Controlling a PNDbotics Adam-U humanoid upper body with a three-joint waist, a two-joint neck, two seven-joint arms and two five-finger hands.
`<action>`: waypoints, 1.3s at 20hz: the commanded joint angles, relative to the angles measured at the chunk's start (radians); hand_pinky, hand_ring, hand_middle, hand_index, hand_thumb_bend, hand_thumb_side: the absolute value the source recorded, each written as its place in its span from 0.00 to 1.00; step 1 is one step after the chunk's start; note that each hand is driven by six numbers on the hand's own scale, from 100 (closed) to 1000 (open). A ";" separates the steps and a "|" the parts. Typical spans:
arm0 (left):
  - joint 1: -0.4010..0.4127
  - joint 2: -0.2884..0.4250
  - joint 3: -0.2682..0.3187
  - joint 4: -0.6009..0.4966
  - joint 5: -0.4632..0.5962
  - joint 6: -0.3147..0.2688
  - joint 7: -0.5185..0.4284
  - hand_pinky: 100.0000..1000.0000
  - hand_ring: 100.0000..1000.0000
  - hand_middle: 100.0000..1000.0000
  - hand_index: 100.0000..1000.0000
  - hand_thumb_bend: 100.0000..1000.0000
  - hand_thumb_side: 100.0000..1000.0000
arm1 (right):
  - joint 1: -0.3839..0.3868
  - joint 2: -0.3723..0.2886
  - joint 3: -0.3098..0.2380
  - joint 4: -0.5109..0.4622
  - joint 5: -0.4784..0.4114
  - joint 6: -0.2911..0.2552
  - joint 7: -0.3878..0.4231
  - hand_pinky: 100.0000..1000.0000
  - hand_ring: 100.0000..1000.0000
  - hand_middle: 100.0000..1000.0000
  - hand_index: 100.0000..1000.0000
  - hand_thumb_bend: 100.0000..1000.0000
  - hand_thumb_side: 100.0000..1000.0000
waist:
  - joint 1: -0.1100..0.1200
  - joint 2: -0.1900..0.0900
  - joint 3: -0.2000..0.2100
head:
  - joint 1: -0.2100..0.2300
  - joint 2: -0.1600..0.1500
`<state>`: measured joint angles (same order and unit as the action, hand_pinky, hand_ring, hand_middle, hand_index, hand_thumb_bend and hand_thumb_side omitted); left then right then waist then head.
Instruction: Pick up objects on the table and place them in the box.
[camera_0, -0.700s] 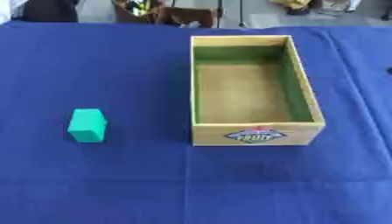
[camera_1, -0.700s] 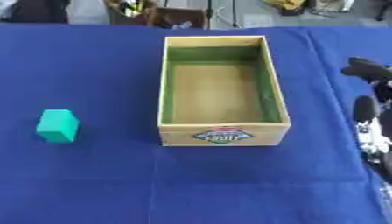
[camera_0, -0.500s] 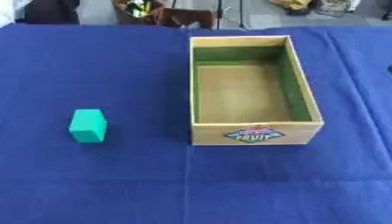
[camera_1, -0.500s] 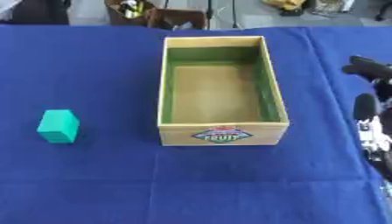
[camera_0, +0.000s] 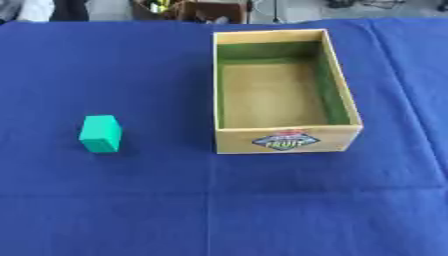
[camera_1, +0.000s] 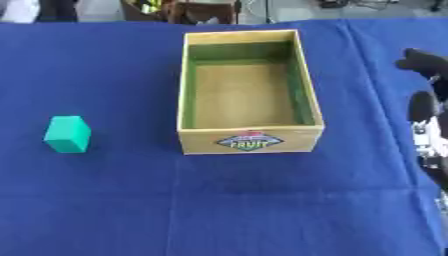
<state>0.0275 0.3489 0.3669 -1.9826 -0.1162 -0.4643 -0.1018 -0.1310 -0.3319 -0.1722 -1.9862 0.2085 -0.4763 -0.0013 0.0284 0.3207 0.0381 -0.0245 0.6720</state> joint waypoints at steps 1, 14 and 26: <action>0.023 0.100 -0.009 -0.017 -0.045 -0.011 -0.011 0.55 0.58 0.73 0.88 0.38 1.00 | 0.000 -0.027 -0.001 -0.014 -0.004 0.000 0.004 0.88 0.86 0.68 0.83 0.00 0.74 | 0.000 -0.017 -0.002 | 0.001 0.000; 0.133 0.402 -0.057 -0.007 -0.231 0.052 -0.153 0.66 0.74 0.82 0.96 0.44 1.00 | 0.002 -0.028 0.005 -0.014 0.008 -0.004 0.013 0.88 0.87 0.67 0.83 0.00 0.74 | 0.006 -0.006 -0.014 | -0.005 -0.022; 0.021 0.624 -0.177 0.133 -0.377 0.018 -0.165 0.71 0.80 0.85 1.00 0.53 0.92 | 0.012 -0.020 0.011 -0.014 0.018 -0.008 0.018 0.88 0.87 0.67 0.83 0.00 0.73 | -0.006 -0.005 -0.012 | 0.002 -0.031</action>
<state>0.0576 0.9206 0.1970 -1.8595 -0.4795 -0.4369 -0.2678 -0.1149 -0.3377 -0.1597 -1.9862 0.2190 -0.4807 0.0135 0.0219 0.3291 0.0264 -0.0263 0.6519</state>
